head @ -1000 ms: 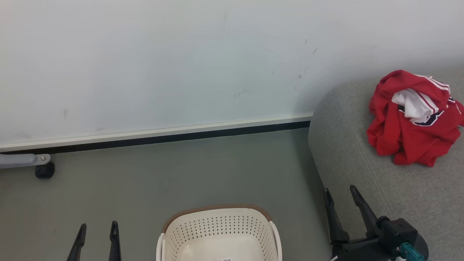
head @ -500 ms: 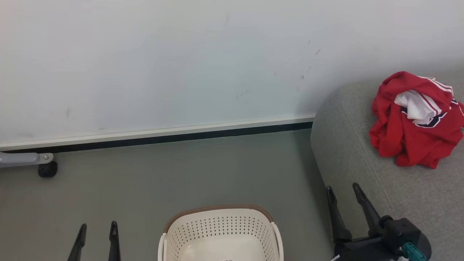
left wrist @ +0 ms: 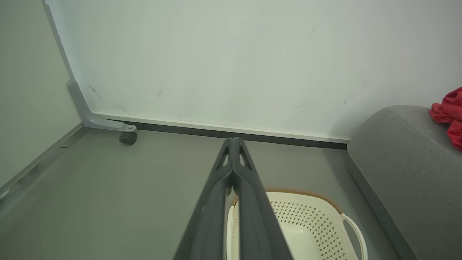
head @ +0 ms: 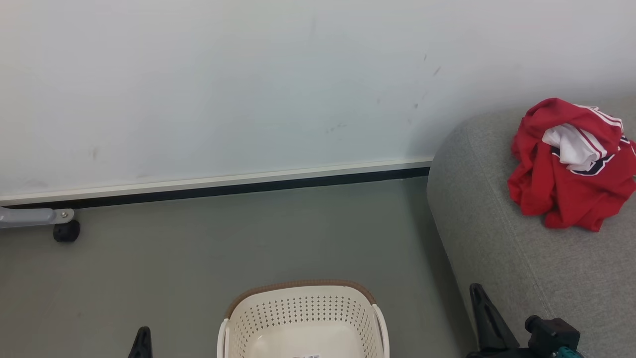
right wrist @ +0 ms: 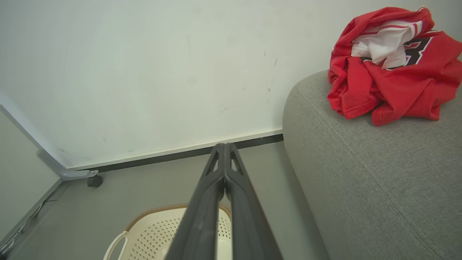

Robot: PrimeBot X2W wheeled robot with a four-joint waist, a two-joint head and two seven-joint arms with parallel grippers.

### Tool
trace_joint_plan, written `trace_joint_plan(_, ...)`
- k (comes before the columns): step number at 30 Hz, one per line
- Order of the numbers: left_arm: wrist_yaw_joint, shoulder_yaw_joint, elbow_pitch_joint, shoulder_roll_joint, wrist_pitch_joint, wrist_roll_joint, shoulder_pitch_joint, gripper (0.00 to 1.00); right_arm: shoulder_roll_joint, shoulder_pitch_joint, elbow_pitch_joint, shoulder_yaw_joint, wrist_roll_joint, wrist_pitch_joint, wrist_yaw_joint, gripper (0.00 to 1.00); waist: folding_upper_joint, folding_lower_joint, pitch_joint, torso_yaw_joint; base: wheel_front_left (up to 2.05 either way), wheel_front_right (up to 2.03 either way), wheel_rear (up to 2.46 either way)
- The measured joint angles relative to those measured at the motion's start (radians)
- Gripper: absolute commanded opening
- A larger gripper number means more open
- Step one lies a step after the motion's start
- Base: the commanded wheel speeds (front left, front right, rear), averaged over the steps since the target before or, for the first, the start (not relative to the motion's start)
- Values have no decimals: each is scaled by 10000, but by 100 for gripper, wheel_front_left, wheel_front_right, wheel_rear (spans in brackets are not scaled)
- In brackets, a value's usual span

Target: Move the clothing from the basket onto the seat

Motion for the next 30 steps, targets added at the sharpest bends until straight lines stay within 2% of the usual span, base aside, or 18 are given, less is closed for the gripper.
trace_joint_plan(30,-746,669,577,-428,1135,-4102,-826,0,339,-195,313,-1582,3998,1202,734,0,0,0,62,117,0,0,0)
